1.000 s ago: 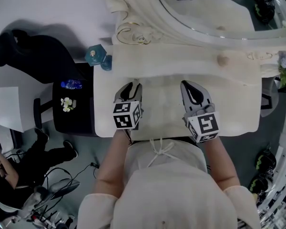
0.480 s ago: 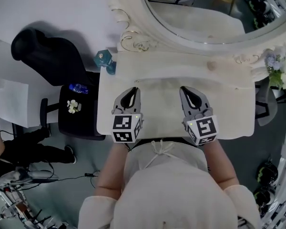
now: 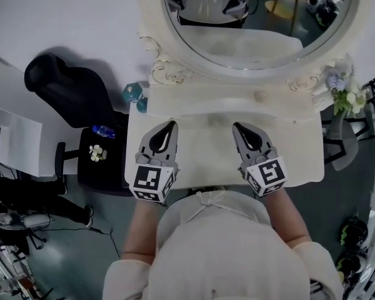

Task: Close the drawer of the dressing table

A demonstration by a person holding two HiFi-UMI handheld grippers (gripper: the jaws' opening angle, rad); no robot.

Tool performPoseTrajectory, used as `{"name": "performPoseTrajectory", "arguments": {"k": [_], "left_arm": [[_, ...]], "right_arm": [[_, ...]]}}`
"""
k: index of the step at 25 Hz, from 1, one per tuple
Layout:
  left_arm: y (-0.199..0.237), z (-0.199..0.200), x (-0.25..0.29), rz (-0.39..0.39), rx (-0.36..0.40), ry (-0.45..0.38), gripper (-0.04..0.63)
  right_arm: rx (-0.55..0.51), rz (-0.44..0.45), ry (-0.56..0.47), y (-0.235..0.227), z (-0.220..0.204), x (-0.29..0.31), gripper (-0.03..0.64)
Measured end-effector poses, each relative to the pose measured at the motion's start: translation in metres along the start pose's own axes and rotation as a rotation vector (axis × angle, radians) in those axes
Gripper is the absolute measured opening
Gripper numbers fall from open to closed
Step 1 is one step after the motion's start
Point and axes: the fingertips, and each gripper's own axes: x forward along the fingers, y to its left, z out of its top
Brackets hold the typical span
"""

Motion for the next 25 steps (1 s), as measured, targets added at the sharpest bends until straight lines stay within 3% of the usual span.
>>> {"name": "performPoseTrajectory", "arguments": {"k": [4, 8, 13, 25], "left_arm": [[-0.016, 0.039, -0.014, -0.065, 0.029, -0.133, 0.017], [-0.026, 0.054, -0.022, -0.102, 0.037, -0.186, 0.017], [-0.034, 0.05, -0.02, -0.114, 0.068, -0.179, 0.018], [-0.043, 0.038, -0.016, -0.13, 0.025, -0.172, 0.018]], "right_arm": [[-0.051, 0.008, -0.033, -0.003, 0.017, -0.01, 0.006], [-0.084, 0.011, -0.07, -0.006, 0.031, -0.019, 0.005], [-0.1, 0.008, -0.073, -0.006, 0.034, -0.021, 0.005], [-0.084, 0.011, -0.054, -0.005, 0.029, -0.019, 0.003]]}}
